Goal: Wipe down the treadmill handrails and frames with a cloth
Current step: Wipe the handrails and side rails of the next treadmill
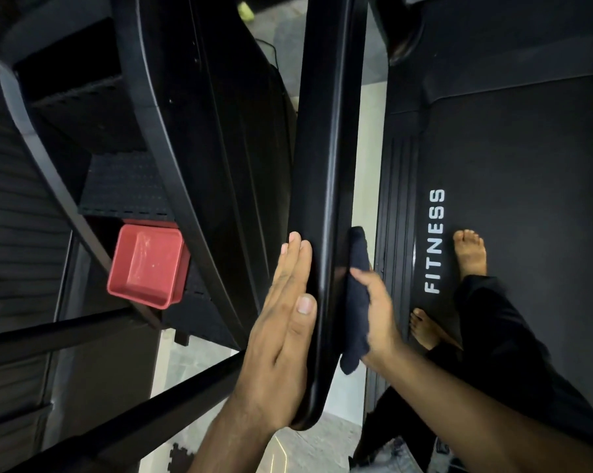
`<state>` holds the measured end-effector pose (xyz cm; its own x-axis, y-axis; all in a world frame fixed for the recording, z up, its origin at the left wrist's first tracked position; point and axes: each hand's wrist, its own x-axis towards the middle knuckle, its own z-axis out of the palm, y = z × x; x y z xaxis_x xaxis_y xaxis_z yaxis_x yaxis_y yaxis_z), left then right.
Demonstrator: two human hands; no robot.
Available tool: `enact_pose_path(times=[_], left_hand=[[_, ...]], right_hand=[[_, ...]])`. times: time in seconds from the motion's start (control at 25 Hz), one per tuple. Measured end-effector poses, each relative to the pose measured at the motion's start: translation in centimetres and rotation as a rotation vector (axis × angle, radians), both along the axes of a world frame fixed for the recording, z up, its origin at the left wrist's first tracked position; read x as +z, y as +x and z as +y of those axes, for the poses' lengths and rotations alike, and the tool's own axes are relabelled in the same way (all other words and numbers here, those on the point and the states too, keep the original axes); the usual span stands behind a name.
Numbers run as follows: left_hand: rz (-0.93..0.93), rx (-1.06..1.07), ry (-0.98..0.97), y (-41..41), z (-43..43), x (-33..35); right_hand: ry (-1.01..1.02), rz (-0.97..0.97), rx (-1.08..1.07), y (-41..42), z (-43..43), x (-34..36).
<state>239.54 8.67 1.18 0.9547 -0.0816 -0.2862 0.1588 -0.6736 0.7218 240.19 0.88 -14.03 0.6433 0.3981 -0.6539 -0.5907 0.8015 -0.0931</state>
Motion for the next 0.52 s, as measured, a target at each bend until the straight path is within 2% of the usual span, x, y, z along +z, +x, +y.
enact_pose_path(times=[0.04,0.12,0.2,0.28,0.44,0.52], left_hand=[[-0.004,-0.001,-0.005,0.4,0.0,0.0],[-0.010,0.000,-0.010,1.3,0.0,-0.2],[-0.011,-0.011,0.002,2.3,0.0,-0.4],[-0.019,-0.022,0.010,3.3,-0.2,-0.6],[-0.050,-0.024,0.024,4.4,-0.3,-0.8],[-0.050,-0.038,0.029,4.9,-0.3,-0.9]], right_hand=[[0.093,-0.001,0.035,-1.4,0.3,-0.1],[0.111,0.042,0.027,-2.1,0.3,-0.7],[0.050,-0.028,-0.033,1.5,-0.5,-1.5],[-0.124,-0.006,-0.030,3.5,-0.6,-1.5],[0.003,-0.104,0.029,0.8,-0.4,-1.0],[-0.086,-0.138,-0.029,4.2,-1.0,-1.6]])
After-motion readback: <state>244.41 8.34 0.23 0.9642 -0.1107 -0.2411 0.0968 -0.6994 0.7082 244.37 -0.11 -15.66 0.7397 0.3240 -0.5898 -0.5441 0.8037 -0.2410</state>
